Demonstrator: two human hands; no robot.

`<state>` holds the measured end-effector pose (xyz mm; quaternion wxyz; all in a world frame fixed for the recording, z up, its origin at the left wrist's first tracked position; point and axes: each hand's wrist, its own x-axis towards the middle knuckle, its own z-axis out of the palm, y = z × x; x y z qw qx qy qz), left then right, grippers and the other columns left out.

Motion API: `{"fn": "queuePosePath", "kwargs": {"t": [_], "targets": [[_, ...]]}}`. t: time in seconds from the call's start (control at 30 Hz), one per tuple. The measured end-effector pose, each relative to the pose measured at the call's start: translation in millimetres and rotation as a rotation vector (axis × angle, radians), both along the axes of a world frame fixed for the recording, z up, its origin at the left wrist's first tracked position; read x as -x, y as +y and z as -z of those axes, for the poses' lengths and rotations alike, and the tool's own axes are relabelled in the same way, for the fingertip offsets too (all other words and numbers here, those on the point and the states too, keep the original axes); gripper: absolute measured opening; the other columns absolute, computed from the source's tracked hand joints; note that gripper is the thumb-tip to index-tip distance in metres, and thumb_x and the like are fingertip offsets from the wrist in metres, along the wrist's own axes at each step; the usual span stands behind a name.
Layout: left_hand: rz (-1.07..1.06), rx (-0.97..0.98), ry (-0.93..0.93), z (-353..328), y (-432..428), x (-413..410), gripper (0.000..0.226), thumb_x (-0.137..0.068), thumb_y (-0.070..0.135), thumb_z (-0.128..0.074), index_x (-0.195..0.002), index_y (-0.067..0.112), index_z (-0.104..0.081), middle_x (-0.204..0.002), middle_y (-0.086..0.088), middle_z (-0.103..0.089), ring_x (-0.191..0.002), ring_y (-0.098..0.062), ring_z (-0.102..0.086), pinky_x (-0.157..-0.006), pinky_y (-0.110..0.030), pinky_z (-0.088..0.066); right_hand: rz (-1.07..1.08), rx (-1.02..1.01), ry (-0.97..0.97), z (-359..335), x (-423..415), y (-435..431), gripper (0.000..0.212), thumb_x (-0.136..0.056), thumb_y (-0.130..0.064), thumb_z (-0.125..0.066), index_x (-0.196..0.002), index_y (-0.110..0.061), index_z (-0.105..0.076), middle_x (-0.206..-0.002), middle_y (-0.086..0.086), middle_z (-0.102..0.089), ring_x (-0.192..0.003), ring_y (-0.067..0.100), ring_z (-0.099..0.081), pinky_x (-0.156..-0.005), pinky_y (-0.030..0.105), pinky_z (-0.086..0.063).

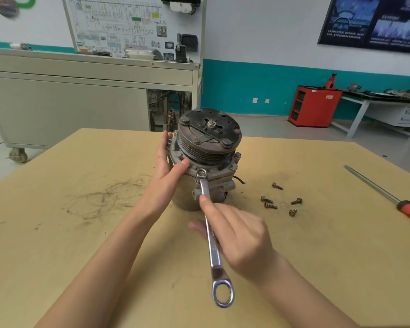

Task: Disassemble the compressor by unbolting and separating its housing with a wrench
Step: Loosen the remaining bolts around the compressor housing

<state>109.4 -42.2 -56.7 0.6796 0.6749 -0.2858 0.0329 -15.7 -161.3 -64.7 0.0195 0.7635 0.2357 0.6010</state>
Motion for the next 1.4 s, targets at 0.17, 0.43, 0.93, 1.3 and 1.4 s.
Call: {"fn": "queuePosePath", "kwargs": {"t": [0.17,0.43,0.93,1.3,1.4], "targets": [[0.002,0.004,0.004,-1,1,1,0.068,-0.1,0.018,-0.046,-0.153,0.028,-0.005,-0.149,0.021,-0.017,-0.125,0.02,-0.026,-0.094,0.006,-0.024,-0.097,-0.107,0.052,-2,0,-23,0.024,-0.087,-0.014,-0.065,-0.093,0.009,-0.071,-0.071,0.01,-0.069,-0.059,0.017,-0.064,-0.055,0.024,-0.051],[-0.001,0.021,0.02,-5,0,2,0.082,-0.083,0.036,-0.051,-0.152,0.029,-0.007,-0.147,0.023,-0.02,-0.113,0.034,-0.026,-0.094,0.005,-0.026,-0.651,-0.99,0.64,-18,2,-46,0.015,-0.08,-0.011,-0.07,-0.094,-0.016,-0.072,-0.08,0.0,-0.074,-0.074,0.015,-0.071,-0.072,0.02,-0.054],[-0.033,0.016,-0.001,-1,0,-1,0.067,-0.099,0.014,-0.048,-0.152,0.028,-0.01,-0.147,0.018,-0.023,-0.113,0.034,-0.026,-0.093,0.005,-0.027,0.067,-0.022,0.001,-26,8,0,0.025,-0.091,-0.016,-0.059,-0.086,0.004,-0.074,-0.055,0.005,-0.059,-0.044,0.018,-0.051,-0.04,0.026,-0.041],[-0.019,0.017,0.005,-4,-2,1,0.08,-0.084,0.033,-0.051,-0.152,0.028,-0.01,-0.146,0.019,-0.025,-0.109,0.036,-0.029,-0.089,0.007,-0.028,0.08,-0.066,0.113,-11,15,6,0.024,-0.09,-0.013,-0.057,-0.086,0.004,-0.073,-0.054,0.004,-0.054,-0.043,0.019,-0.048,-0.038,0.027,-0.039],[-0.024,0.012,-0.001,-4,-1,1,0.08,-0.083,0.035,-0.05,-0.152,0.029,-0.01,-0.144,0.02,-0.025,-0.107,0.037,-0.03,-0.087,0.007,-0.029,0.041,-0.102,0.139,-9,12,7,0.022,-0.089,-0.012,-0.059,-0.09,0.004,-0.073,-0.056,0.005,-0.057,-0.046,0.019,-0.05,-0.039,0.029,-0.042]]}}
